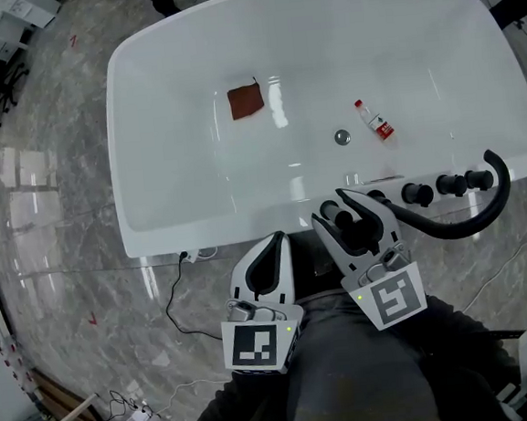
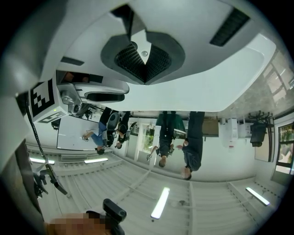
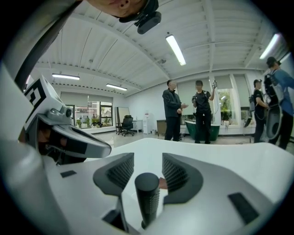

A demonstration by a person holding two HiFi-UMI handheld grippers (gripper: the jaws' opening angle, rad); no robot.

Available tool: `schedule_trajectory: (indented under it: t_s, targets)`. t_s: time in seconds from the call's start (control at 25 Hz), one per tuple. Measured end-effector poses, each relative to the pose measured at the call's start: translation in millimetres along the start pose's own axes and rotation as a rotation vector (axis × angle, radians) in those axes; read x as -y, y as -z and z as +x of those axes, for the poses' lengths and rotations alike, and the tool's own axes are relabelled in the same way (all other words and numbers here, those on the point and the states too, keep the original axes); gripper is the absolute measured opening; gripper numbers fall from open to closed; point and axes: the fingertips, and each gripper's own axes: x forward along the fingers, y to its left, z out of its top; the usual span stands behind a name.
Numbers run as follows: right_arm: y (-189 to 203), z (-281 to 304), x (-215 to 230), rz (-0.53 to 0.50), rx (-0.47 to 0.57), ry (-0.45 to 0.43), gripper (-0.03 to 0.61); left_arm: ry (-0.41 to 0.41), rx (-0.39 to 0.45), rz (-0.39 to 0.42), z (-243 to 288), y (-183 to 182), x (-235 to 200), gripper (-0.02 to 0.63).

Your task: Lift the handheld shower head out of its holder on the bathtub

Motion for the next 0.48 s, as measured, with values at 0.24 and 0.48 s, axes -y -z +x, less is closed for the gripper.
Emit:
schedule_trajectory:
  t_s: [0.24, 0.48]
  targets:
    - [31.5, 8.8, 4.8, 0.024, -0.017, 0.039, 0.178, 0.008, -0.029, -0.003, 12.4, 25.0, -11.5, 0.003]
    - [38.6, 8.6, 4.4, -0.025, -0.016, 0.054, 0.118, 0.011, -0.04, 0.003, 15.4, 26.7, -12.6, 0.003]
